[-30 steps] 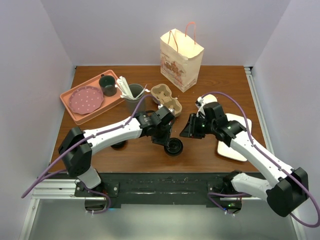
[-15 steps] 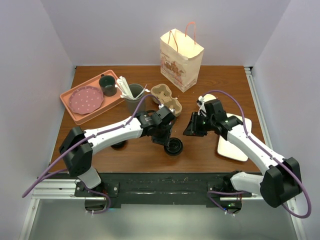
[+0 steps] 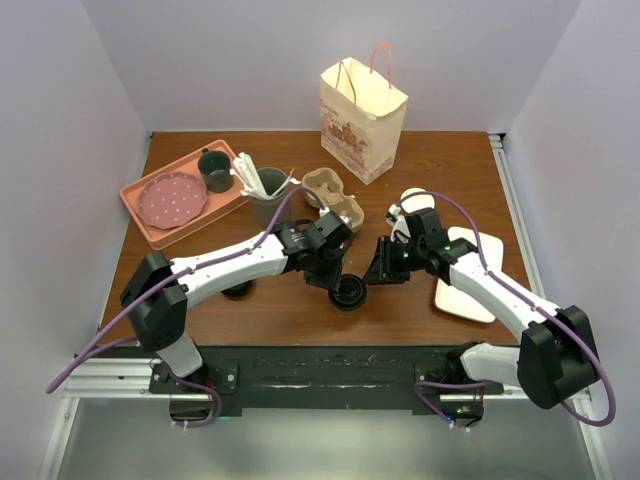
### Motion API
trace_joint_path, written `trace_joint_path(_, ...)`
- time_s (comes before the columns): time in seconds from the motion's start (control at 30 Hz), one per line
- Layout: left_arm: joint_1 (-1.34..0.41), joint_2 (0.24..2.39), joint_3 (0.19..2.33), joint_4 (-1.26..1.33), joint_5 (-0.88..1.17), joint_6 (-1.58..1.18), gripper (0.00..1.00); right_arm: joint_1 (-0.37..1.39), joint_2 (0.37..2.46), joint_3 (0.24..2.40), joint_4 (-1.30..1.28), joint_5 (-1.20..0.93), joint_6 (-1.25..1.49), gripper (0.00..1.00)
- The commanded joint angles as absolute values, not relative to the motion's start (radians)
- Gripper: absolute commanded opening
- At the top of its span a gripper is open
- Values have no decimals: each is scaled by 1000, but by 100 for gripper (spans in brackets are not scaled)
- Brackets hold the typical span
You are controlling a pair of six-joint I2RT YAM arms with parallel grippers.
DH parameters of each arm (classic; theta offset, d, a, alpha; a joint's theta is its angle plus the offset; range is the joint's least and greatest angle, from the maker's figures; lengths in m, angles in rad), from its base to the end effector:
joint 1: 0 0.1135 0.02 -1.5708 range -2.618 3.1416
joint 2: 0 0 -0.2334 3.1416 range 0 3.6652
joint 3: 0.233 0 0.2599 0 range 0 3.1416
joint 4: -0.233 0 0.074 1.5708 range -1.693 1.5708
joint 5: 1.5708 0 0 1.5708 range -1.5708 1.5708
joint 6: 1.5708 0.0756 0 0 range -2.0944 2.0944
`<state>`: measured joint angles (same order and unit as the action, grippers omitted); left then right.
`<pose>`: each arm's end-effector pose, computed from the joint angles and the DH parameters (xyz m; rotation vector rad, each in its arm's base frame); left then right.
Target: Pack the takeout coffee
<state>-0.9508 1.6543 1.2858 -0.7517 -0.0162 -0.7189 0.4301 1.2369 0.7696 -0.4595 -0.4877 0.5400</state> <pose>0.2114 -0.2940 0.1763 0.3178 2.7731 -0.4590 0.2405 0.1493 0.1611 -0.0733 2.6309 0.9853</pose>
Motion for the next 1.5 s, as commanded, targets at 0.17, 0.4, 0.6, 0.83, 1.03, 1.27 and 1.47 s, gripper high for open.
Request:
trace_joint_path(0.17, -945, 1723, 1229, -835, -133, -696, 35, 431, 1233, 663, -442, -483, 518, 21)
trace_joint_path(0.4, -948, 1706, 1160, -807, -124, -721, 36, 430, 1184, 558, -425, -390, 572, 16)
trace_joint_path(0.6, -954, 1704, 1134, -798, -117, -736, 36, 431, 1200, 522, -413, -296, 587, 13)
trace_joint_path(0.83, -956, 1703, 1138, -804, -107, -746, 37, 440, 1187, 500, -393, -215, 609, 11)
trace_joint_path(1.03, -959, 1700, 1129, -808, -104, -755, 38, 451, 1192, 500, -390, -181, 612, 11)
trace_joint_path(1.27, -960, 1703, 1117, -804, -97, -770, 39, 474, 1167, 479, -377, -166, 632, 12)
trace_joint_path(1.47, -960, 1701, 1101, -778, -45, -813, 40, 479, 1178, 445, -258, -205, 661, 12)
